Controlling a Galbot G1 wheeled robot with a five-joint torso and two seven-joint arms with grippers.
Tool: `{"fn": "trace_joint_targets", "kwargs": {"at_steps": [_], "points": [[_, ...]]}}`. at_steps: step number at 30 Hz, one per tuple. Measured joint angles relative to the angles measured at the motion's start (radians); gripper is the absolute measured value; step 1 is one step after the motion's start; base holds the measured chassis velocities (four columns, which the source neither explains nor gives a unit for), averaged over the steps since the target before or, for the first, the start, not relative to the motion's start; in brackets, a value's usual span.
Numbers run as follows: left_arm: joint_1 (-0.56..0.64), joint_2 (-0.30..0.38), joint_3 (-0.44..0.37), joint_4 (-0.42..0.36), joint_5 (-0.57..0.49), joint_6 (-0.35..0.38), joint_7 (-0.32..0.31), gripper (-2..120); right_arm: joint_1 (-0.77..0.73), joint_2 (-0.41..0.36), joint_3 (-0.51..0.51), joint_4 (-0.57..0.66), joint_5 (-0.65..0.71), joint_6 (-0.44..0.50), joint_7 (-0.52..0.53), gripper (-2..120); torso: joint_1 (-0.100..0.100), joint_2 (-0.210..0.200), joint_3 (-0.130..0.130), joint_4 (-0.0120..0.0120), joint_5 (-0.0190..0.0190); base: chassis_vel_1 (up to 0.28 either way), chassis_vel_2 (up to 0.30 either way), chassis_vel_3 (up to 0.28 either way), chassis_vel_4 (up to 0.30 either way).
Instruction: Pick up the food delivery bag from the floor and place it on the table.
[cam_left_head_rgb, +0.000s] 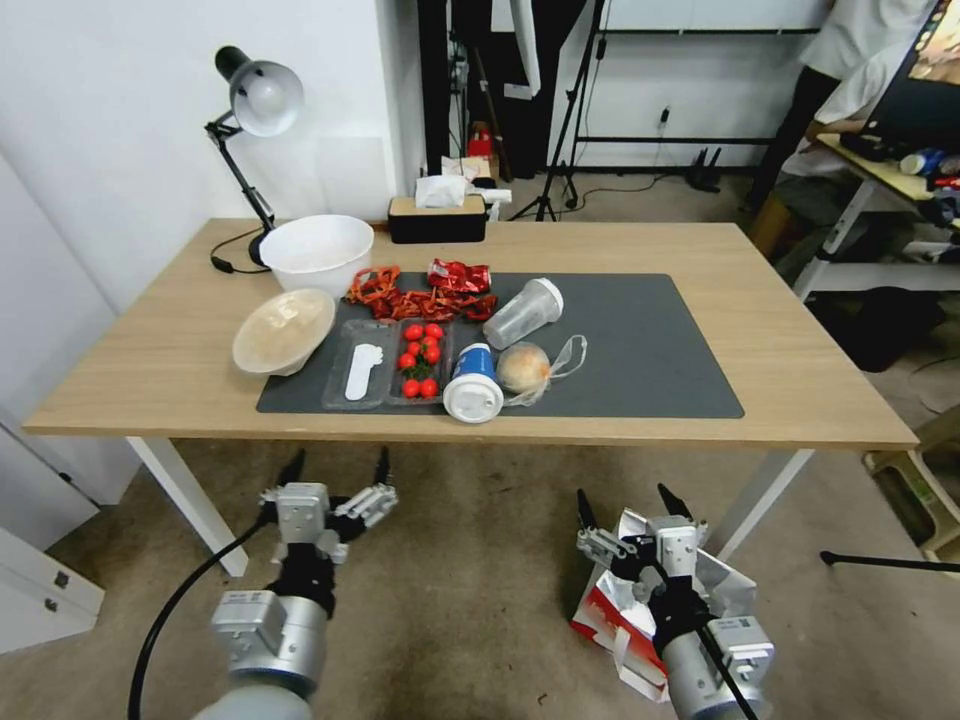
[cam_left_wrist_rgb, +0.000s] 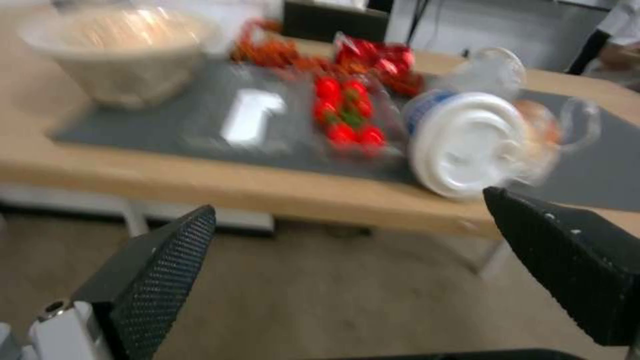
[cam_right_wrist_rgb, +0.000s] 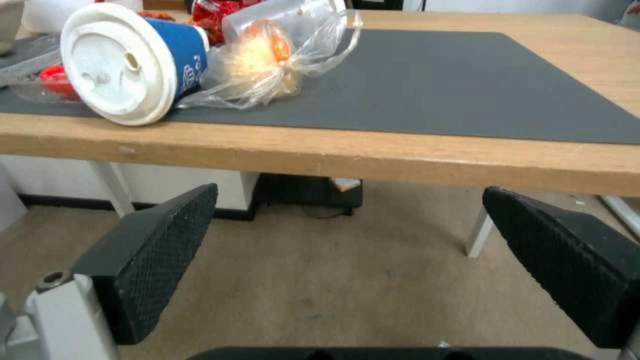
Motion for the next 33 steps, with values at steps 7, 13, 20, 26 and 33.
{"fn": "trace_joint_targets", "kwargs": {"at_steps": [7,13,20,26,33], "points": [[0.014,0.009,0.018,0.017,-0.017,-0.121,-0.019,100,0.000,0.000,0.004,0.010,0.000,0.006,0.000,100,0.000,0.000,0.000,0.0004,-0.0001,0.000,0.000,0.000,0.000],[0.022,0.008,0.015,0.020,-0.016,-0.150,-0.015,100,-0.001,0.003,0.005,0.021,0.000,0.014,0.003,100,0.000,0.000,0.000,0.0003,-0.0001,0.000,0.000,0.000,0.000],[0.033,0.006,0.011,0.020,-0.015,-0.163,-0.012,100,-0.002,0.002,0.007,0.027,0.002,0.021,0.008,100,0.000,0.000,0.000,0.0003,-0.0001,0.000,0.000,0.000,0.000],[0.035,0.010,0.001,0.009,-0.028,-0.146,-0.027,100,0.000,0.001,0.008,0.029,0.003,0.025,0.012,100,-0.004,-0.008,-0.004,0.0002,-0.0001,0.000,0.000,0.000,0.000],[0.033,0.014,-0.005,0.007,-0.036,-0.146,-0.031,100,0.001,0.001,0.005,0.030,0.002,0.029,0.015,100,-0.018,-0.040,-0.022,0.0002,-0.0001,0.000,0.000,0.000,0.000]]}}
